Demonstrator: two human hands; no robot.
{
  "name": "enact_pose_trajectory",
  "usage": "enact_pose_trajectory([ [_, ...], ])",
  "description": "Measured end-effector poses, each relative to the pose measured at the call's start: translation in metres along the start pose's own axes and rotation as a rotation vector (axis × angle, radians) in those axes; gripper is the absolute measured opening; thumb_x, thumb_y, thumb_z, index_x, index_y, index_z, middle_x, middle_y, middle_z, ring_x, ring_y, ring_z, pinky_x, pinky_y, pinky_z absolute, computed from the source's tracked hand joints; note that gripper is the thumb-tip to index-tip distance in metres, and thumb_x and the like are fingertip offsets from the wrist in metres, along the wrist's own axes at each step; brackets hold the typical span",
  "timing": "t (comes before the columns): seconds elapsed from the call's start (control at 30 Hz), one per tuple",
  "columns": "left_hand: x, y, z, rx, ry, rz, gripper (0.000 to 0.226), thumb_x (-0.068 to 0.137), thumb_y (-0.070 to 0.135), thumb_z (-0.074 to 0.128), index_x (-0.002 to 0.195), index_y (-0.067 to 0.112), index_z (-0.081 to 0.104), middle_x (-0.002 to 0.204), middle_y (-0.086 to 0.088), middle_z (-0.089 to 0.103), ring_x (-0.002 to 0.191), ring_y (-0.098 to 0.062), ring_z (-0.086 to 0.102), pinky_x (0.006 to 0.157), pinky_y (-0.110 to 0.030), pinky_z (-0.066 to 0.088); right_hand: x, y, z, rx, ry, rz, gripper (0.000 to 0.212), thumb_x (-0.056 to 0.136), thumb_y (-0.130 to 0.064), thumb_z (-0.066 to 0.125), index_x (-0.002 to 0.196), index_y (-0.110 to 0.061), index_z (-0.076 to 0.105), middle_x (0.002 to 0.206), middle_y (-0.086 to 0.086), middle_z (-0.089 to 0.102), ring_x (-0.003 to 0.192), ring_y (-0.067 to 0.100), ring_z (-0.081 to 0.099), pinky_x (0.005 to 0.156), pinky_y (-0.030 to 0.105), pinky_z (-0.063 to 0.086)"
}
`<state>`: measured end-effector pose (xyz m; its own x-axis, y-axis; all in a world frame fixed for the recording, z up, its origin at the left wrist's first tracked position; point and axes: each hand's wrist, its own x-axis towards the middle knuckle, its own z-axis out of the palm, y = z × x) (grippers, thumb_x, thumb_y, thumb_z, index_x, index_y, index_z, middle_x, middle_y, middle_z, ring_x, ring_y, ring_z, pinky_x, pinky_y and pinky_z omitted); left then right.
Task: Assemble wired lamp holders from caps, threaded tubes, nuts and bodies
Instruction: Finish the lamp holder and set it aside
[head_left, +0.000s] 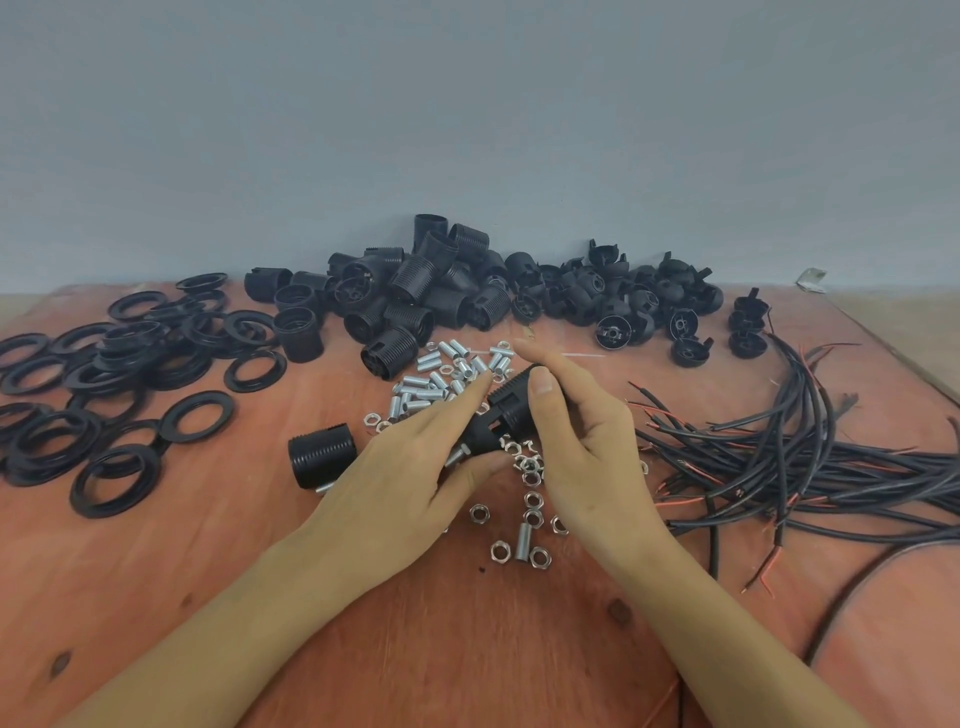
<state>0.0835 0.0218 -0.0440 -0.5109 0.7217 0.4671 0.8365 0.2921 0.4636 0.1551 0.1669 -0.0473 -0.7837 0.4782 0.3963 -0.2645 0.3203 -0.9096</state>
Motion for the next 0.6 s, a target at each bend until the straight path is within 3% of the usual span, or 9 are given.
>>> enact_pose_trajectory([
  [0.1,-0.0013,0.0029,-0.0011,0.033,-0.005,0.003,0.066,0.094,0.054,0.047,0.146,0.013,0.042,0.124,0.000,0.066,0.111,-0.012,0.061,0.093,-0.017,0.042,0.0010,0.0012,-0.0005,-0.001,-0.033,0.016,0.032,0.103,-0.026,0.045,0.129,-0.023,0.062,0.110,0.005,0.067,0.106,0.014,0.062,0.097,0.042,0.049],
  [0.17,-0.0019,0.0056,-0.0027,0.102,0.002,0.016,0.066,0.092,0.052,0.044,0.144,0.010,0.045,0.115,-0.003,0.069,0.101,-0.017,0.066,0.083,-0.025,0.049,0.0019,0.0009,-0.0005,0.009,-0.046,0.014,0.030,0.103,-0.024,0.046,0.127,-0.025,0.063,0.110,0.003,0.068,0.107,0.015,0.062,0.097,0.043,0.049],
  [0.27,-0.0025,0.0092,-0.0038,0.195,-0.005,0.048,0.065,0.091,0.045,0.045,0.140,0.002,0.048,0.099,-0.009,0.071,0.083,-0.024,0.070,0.065,-0.038,0.057,0.0001,0.0006,0.0000,-0.013,-0.065,-0.030,0.028,0.102,-0.023,0.048,0.121,-0.038,0.061,0.110,-0.008,0.067,0.109,0.006,0.060,0.096,0.026,0.047],
  [0.33,-0.0021,0.0104,-0.0039,0.220,-0.023,0.066,0.065,0.091,0.043,0.045,0.139,-0.001,0.048,0.094,-0.010,0.070,0.078,-0.025,0.070,0.060,-0.038,0.058,-0.0020,0.0013,0.0004,-0.053,-0.083,-0.034,0.029,0.101,-0.022,0.050,0.124,-0.034,0.062,0.108,-0.004,0.065,0.105,0.002,0.059,0.090,0.012,0.043],
  [0.43,0.0013,0.0090,-0.0050,0.166,-0.034,0.073,0.068,0.091,0.047,0.044,0.145,0.004,0.041,0.099,-0.006,0.069,0.083,-0.020,0.068,0.067,-0.033,0.053,-0.0014,0.0020,0.0000,-0.023,-0.061,-0.007,0.031,0.102,-0.024,0.047,0.128,-0.023,0.063,0.105,-0.002,0.067,0.104,0.005,0.061,0.093,0.019,0.046],
  [0.5,0.0037,0.0050,-0.0047,0.086,-0.031,0.062,0.069,0.092,0.050,0.045,0.148,0.010,0.037,0.105,-0.003,0.069,0.090,-0.015,0.065,0.074,-0.028,0.050,0.0011,0.0018,-0.0006,-0.006,-0.012,-0.015,0.033,0.103,-0.029,0.044,0.128,-0.020,0.064,0.110,-0.016,0.068,0.112,0.004,0.060,0.097,0.024,0.046],
  [0.6,0.0042,0.0006,-0.0029,0.027,-0.049,0.043,0.070,0.092,0.055,0.043,0.148,0.014,0.036,0.112,0.002,0.068,0.096,0.000,0.057,0.085,-0.011,0.042,0.0020,0.0024,-0.0021,-0.044,-0.010,-0.023,0.034,0.103,-0.031,0.044,0.125,-0.017,0.067,0.113,-0.019,0.067,0.114,0.001,0.059,0.097,0.020,0.044],
])
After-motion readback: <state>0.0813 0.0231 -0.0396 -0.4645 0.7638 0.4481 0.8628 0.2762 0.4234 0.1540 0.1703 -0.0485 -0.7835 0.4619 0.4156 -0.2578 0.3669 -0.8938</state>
